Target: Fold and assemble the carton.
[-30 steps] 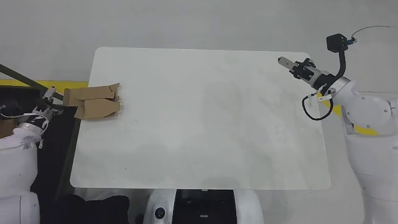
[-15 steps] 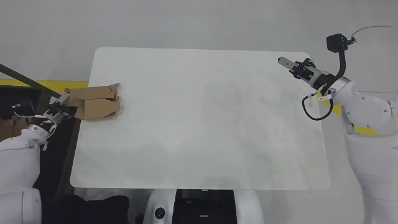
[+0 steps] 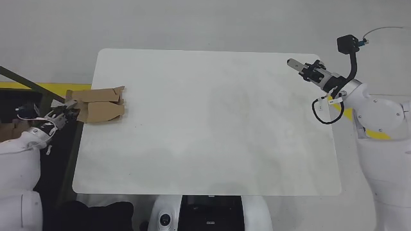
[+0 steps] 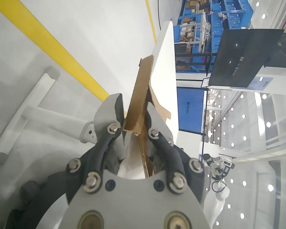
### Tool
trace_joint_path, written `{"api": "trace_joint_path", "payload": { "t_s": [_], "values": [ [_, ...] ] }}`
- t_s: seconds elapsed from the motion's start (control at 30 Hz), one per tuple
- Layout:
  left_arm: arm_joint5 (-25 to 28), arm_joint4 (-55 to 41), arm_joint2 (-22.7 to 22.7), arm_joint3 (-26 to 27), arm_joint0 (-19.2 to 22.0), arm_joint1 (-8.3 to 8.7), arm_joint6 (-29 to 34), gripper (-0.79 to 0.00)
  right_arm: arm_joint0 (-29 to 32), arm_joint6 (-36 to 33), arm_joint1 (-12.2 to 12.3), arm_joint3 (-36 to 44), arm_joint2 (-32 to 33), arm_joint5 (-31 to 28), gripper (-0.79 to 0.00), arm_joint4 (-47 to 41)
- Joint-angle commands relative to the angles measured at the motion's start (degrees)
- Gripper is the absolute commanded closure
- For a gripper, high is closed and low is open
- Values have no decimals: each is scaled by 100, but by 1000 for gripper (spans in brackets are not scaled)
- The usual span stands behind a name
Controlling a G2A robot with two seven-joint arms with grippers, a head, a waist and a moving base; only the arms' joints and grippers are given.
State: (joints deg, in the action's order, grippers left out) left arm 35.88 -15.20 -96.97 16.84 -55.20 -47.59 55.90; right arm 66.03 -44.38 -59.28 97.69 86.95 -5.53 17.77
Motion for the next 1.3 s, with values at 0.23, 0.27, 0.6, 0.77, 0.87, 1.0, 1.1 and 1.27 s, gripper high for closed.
{"api": "trace_joint_path", "payload": {
  "t_s": [0.23, 0.27, 0.6, 0.77, 0.87, 1.0, 1.1, 1.27],
  "values": [
    [-80, -692, -268, 310, 121, 99, 997, 0, 0, 0, 0, 0, 0, 0, -785, 0],
    [-86, -770, -285, 366, 131, 101, 1109, 0, 0, 0, 0, 0, 0, 0, -785, 0],
    [-351, -1278, -245, 1224, 199, 55, 1601, 0, 0, 0, 0, 0, 0, 0, -785, 0],
    [-583, -1549, -133, 1765, 204, -4, 1755, 0, 0, 0, 0, 0, 0, 0, -785, 0],
    [-735, -1609, 22, 2147, 187, -60, 1728, 0, 0, 0, 0, 0, 0, 0, -785, 0],
    [-898, -1678, 307, 2710, 109, -156, 1661, 0, 0, 0, 0, 0, 0, 0, -785, 0],
    [-1079, -1692, 544, 3122, 37, -224, 1577, 0, 0, 0, 0, 0, 0, 0, -785, 0],
    [-1246, -1682, 924, 3833, -140, -322, 1458, 0, 0, 0, 0, 0, 0, 0, -785, 0]
  ]
}}
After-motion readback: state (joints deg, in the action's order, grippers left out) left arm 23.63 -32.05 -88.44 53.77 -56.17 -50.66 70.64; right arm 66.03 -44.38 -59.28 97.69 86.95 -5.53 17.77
